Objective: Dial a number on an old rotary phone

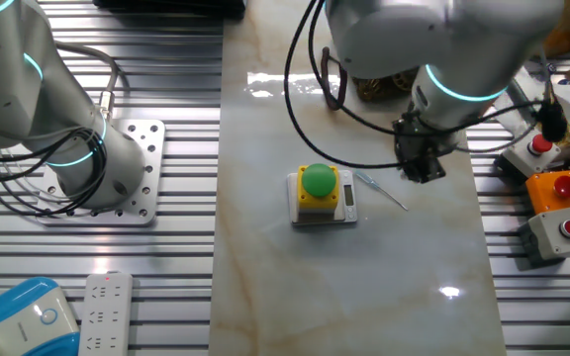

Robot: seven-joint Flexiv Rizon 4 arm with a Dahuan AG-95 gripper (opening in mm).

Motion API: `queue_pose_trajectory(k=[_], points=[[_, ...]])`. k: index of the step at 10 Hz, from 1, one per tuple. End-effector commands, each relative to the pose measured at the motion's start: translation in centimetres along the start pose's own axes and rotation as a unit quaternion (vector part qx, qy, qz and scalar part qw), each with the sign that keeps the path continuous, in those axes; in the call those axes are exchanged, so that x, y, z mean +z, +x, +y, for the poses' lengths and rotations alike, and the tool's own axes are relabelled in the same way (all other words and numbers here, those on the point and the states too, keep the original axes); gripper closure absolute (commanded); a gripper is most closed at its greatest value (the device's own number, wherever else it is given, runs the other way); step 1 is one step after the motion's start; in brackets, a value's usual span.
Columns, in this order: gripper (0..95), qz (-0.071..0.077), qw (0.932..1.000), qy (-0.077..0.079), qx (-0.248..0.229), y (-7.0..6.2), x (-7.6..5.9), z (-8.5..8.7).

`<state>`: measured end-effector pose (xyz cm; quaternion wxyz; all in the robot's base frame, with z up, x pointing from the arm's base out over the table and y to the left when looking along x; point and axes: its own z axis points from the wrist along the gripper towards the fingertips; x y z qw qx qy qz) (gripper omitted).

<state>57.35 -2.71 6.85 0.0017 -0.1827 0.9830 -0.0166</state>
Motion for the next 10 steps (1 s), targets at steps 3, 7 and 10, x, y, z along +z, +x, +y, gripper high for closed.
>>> queue_pose_trajectory(k=[3,7,10], points=[[57.0,0.004,0.9979,-0.01,0.064,1.6,1.1,-0.6],[57.0,0.009,0.9998,-0.019,0.005,2.4,1.6,-0.8],[57.0,0.018,0.995,-0.012,-0.097,3.3,2.1,-1.0]])
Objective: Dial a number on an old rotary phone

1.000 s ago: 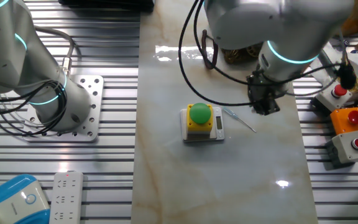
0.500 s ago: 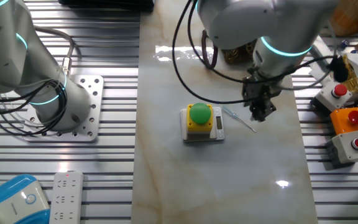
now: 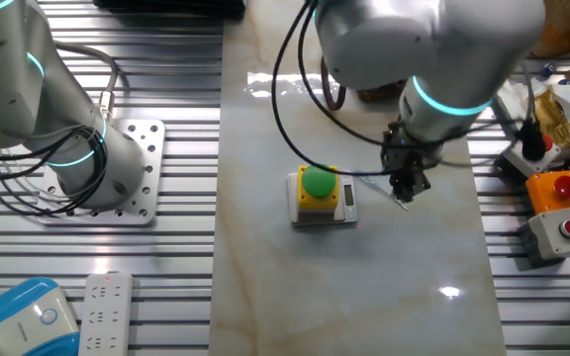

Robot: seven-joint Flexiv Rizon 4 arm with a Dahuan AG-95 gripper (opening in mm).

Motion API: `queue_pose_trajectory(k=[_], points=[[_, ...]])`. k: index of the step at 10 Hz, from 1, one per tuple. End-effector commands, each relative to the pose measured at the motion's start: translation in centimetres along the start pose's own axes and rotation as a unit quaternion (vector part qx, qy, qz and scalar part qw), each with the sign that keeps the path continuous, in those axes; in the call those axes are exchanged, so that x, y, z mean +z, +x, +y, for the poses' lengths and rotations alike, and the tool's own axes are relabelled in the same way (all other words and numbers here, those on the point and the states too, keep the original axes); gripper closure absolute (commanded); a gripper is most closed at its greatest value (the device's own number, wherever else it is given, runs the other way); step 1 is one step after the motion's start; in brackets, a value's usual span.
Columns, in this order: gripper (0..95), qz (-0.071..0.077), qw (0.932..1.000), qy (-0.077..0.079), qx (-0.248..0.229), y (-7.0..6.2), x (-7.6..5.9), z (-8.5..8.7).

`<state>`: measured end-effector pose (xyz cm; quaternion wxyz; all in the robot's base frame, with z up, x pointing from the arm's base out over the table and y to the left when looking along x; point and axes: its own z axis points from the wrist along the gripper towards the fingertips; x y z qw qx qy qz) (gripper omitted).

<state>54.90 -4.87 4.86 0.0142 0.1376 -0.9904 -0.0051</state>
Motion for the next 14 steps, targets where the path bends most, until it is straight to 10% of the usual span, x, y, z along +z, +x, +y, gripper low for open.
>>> queue_pose_trajectory(k=[1,3,4,8,9,14], points=[[57.0,0.014,0.983,0.02,-0.182,0.34,0.17,0.01],[57.0,0.021,0.9614,0.036,-0.272,0.67,0.39,-0.1],[76.0,0.017,0.9486,0.039,-0.314,1.08,0.6,-0.22],[76.0,0.02,0.918,0.06,-0.392,1.11,0.61,-0.25],[57.0,0.019,0.9126,0.07,-0.403,1.11,0.61,-0.25],[57.0,-0.001,0.8918,0.084,-0.445,1.11,0.61,-0.25]])
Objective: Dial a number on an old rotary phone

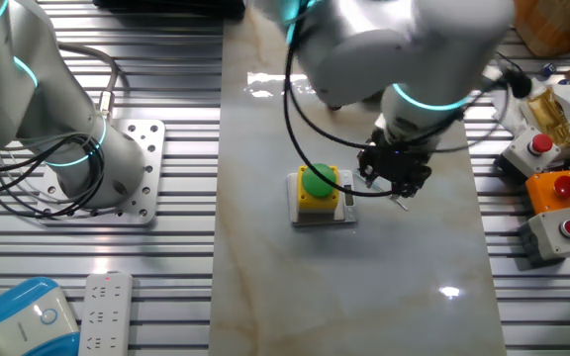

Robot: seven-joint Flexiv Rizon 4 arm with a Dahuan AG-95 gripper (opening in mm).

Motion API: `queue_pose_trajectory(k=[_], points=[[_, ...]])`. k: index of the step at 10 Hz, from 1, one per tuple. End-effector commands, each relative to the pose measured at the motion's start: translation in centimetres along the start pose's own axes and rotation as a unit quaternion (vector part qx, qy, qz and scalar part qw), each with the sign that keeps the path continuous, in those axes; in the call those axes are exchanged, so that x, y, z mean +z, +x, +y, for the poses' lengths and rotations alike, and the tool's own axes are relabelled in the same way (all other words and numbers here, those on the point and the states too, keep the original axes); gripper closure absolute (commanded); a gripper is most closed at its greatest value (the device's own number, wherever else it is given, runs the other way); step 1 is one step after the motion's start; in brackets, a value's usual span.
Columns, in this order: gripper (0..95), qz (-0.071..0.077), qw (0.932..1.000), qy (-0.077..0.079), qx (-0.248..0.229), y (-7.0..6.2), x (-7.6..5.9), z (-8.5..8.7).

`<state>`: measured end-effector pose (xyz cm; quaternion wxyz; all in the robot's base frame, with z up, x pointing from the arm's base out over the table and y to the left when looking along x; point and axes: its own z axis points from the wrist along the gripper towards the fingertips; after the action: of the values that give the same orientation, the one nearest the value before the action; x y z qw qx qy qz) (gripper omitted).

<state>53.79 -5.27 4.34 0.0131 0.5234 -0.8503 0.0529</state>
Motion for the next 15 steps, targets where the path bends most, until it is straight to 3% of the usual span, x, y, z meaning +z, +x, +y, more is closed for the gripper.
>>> queue_pose_trajectory(k=[1,2,15], points=[[57.0,-0.006,0.9985,0.027,-0.048,0.07,0.09,-0.13],[76.0,-0.004,0.998,0.033,-0.053,0.07,0.09,-0.13],[76.0,-0.024,0.9789,0.063,-0.193,0.08,0.1,-0.14]])
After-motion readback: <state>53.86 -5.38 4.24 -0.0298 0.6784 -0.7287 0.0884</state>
